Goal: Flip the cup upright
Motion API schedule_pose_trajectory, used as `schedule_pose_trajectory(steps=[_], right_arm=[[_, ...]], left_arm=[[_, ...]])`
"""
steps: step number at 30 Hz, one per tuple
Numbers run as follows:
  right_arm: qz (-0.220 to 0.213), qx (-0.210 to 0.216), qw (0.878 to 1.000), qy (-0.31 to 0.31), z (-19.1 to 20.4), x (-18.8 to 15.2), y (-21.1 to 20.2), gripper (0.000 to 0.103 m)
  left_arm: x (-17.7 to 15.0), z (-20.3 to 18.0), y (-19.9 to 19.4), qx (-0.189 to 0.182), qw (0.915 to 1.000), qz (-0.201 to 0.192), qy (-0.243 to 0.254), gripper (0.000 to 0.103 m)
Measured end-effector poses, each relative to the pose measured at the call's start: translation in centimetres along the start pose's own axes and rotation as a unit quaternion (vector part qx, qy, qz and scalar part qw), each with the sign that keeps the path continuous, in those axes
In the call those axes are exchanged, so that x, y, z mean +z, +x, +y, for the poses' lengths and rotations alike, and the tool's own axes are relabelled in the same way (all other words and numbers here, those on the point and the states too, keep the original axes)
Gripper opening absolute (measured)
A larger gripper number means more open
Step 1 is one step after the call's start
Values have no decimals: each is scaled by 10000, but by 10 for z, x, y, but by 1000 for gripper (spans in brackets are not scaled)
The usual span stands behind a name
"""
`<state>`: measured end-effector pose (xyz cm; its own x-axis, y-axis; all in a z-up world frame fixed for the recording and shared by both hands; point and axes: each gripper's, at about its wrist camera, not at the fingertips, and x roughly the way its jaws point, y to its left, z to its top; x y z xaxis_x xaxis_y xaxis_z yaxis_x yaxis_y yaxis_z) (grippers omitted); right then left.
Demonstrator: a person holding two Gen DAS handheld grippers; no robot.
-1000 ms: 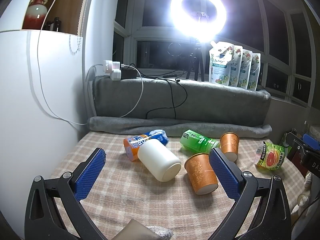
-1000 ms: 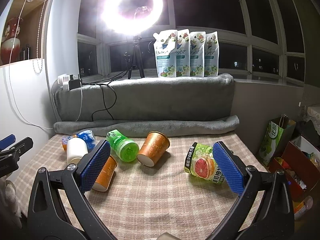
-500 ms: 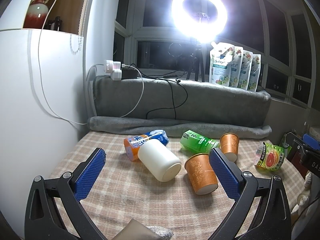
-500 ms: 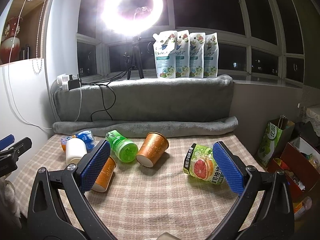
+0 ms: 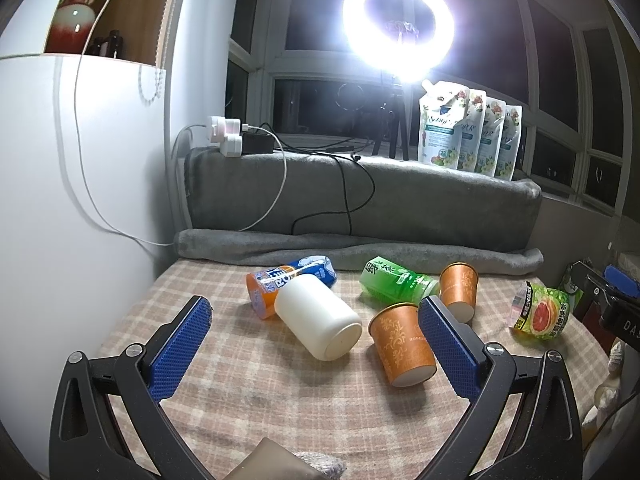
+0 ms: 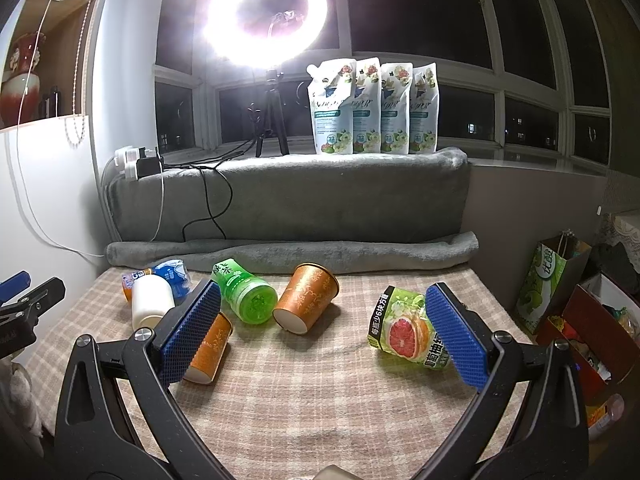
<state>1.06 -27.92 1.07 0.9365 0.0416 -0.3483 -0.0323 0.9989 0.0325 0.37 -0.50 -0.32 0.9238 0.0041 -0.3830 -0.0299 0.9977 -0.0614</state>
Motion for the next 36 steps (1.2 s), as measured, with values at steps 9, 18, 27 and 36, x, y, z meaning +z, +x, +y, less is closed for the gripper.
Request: schedule_pose_trajectory(steps=[9,18,27,36], right_arm=[[2,-4,10000,-8,1,1,2,103],[63,12,10000,-54,7,-1,9,103],[197,108,9997,-40,7,0,21,103],[790,621,9949,-9,14,1,61,103]], left_arm=[[-3,1,4,-6,10000,37,-44,102],[-4,3,9,-1,9999,81,-71,102],[-6,6,14,0,9998,164,-76,102],[-16,14,23,-28,9990,432,-135,102]])
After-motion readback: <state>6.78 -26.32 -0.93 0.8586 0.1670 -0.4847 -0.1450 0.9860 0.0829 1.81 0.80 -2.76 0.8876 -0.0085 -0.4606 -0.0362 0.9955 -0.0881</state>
